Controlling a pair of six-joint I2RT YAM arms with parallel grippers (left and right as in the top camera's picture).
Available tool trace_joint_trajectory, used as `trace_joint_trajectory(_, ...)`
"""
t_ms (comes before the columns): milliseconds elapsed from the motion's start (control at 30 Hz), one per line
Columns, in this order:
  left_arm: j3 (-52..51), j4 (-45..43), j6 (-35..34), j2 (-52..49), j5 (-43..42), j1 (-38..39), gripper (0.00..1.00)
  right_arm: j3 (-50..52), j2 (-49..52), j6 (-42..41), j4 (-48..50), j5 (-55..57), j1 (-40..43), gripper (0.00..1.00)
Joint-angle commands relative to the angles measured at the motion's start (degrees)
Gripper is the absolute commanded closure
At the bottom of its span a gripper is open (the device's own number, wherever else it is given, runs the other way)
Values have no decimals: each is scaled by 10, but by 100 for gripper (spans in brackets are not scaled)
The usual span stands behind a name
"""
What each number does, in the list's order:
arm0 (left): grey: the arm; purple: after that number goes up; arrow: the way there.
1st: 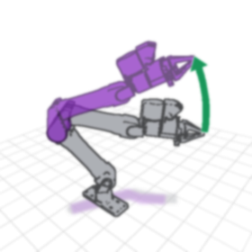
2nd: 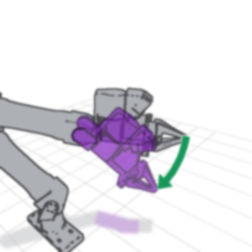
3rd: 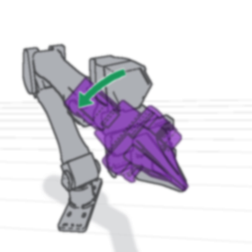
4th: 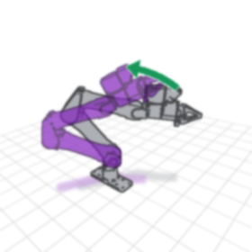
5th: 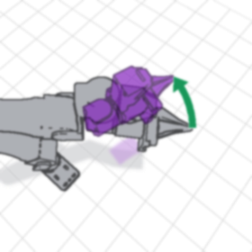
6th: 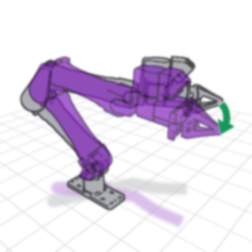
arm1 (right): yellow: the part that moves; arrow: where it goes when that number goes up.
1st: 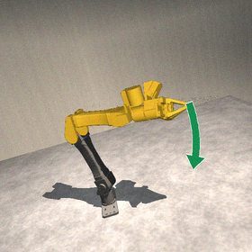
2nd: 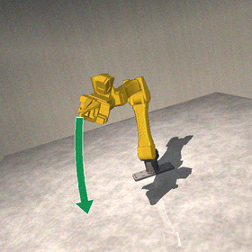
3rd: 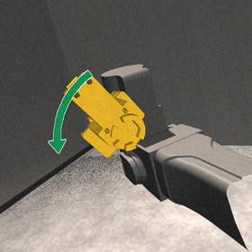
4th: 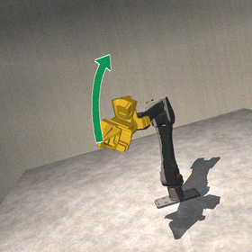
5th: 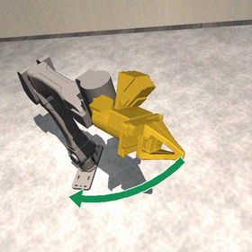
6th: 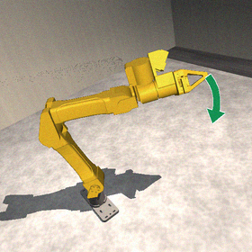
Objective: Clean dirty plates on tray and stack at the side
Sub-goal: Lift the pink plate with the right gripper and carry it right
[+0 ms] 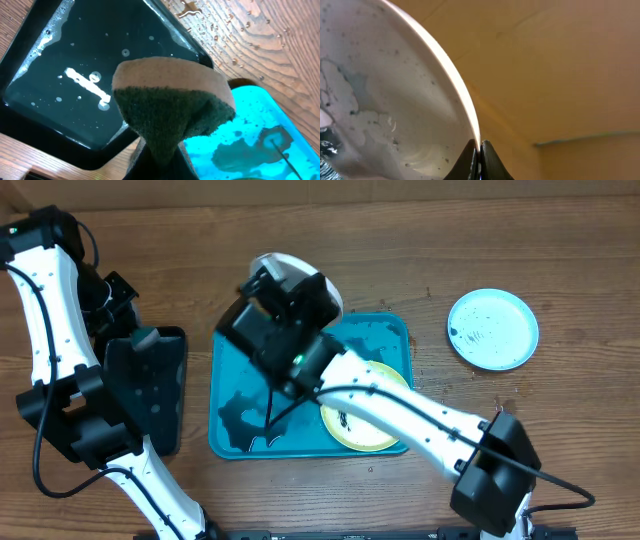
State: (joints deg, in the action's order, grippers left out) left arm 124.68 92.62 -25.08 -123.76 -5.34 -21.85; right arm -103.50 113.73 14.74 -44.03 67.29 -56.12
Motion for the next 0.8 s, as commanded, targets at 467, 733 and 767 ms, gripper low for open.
trace_joint_trajectory(467, -9, -4, 9, 16, 8, 1, 96, -16, -17, 168, 42, 101, -39, 96)
trace_joint_trajectory(733, -9, -6, 9, 16, 8, 1, 96, -16, -17, 167, 42, 99, -39, 96)
trace_joint_trajectory(767, -9, -6, 9, 16, 8, 1, 96, -16, -17, 165, 42, 97, -39, 96)
